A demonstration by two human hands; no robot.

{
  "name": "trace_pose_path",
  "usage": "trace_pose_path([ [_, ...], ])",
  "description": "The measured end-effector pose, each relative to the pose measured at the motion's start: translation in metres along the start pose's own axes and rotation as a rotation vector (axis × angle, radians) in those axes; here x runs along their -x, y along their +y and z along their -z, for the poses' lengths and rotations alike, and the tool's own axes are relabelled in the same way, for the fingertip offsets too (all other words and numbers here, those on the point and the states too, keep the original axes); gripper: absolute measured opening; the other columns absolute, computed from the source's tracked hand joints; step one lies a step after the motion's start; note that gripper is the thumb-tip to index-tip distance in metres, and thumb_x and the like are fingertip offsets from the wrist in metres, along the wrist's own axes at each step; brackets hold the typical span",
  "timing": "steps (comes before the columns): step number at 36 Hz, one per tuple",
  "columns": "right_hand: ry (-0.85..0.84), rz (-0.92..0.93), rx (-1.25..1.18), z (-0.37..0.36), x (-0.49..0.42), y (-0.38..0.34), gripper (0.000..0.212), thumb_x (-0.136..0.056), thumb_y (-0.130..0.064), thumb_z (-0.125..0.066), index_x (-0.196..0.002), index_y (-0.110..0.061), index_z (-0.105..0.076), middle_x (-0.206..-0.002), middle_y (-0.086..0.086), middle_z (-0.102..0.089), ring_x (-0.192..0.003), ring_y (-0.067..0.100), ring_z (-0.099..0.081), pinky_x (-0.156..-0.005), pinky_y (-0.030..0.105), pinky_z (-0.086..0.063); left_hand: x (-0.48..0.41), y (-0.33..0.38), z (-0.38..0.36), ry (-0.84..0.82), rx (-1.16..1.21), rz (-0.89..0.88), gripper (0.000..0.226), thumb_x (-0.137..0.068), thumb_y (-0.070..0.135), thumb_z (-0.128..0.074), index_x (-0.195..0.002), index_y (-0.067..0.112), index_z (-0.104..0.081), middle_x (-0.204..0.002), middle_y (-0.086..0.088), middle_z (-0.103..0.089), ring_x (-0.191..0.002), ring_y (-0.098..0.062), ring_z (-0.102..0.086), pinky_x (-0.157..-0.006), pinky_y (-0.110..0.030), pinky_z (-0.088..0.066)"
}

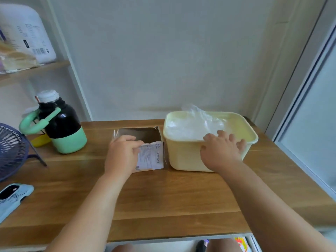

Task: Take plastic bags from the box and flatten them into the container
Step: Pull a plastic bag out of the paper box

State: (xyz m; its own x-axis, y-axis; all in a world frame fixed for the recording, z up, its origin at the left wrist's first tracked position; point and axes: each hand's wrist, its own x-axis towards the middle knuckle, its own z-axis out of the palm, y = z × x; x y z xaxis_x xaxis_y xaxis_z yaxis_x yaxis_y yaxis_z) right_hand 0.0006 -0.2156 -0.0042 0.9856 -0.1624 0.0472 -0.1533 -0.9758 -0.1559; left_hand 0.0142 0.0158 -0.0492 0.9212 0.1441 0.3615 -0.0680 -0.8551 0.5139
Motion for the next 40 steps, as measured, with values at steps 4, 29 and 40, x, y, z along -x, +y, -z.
trace_pose_path([
  [4, 0.033, 0.086, 0.013, -0.011, -0.018, 0.009, 0.031, -0.099, -0.025, -0.034, -0.127, -0.028, -0.048, -0.145, 0.004, -0.034, -0.139, 0.034, -0.018, -0.110, 0.063, 0.003, -0.020, 0.006, -0.012, -0.025, -0.008, -0.009, 0.028, -0.097, 0.010, -0.053, -0.118, 0.019, -0.070, -0.131, -0.004, -0.058, -0.126, -0.026, -0.043, -0.102, -0.033, -0.032],
  [29, 0.057, 0.167, -0.319, 0.016, -0.188, 0.025, 0.038, -0.093, -0.026, -0.050, -0.130, -0.023, -0.053, -0.133, -0.005, -0.054, -0.118, 0.016, -0.051, -0.087, 0.026, -0.038, -0.176, 0.066, -0.045, 0.224, 0.086, -0.184, 0.041, -0.079, 0.023, -0.047, -0.112, 0.015, -0.069, -0.123, -0.003, -0.059, -0.121, -0.029, -0.047, -0.097, -0.034, -0.033],
  [40, -0.343, 0.228, -0.165, 0.017, -0.234, 0.024, 0.036, -0.092, -0.017, -0.057, -0.127, -0.009, -0.060, -0.130, 0.005, -0.059, -0.119, 0.023, -0.054, -0.093, 0.024, -0.041, -0.245, 0.125, -0.108, -0.602, -0.249, -0.394, 0.044, -0.102, 0.019, -0.038, -0.146, 0.015, -0.040, -0.156, -0.005, -0.029, -0.142, -0.023, -0.029, -0.114, -0.039, -0.028],
])
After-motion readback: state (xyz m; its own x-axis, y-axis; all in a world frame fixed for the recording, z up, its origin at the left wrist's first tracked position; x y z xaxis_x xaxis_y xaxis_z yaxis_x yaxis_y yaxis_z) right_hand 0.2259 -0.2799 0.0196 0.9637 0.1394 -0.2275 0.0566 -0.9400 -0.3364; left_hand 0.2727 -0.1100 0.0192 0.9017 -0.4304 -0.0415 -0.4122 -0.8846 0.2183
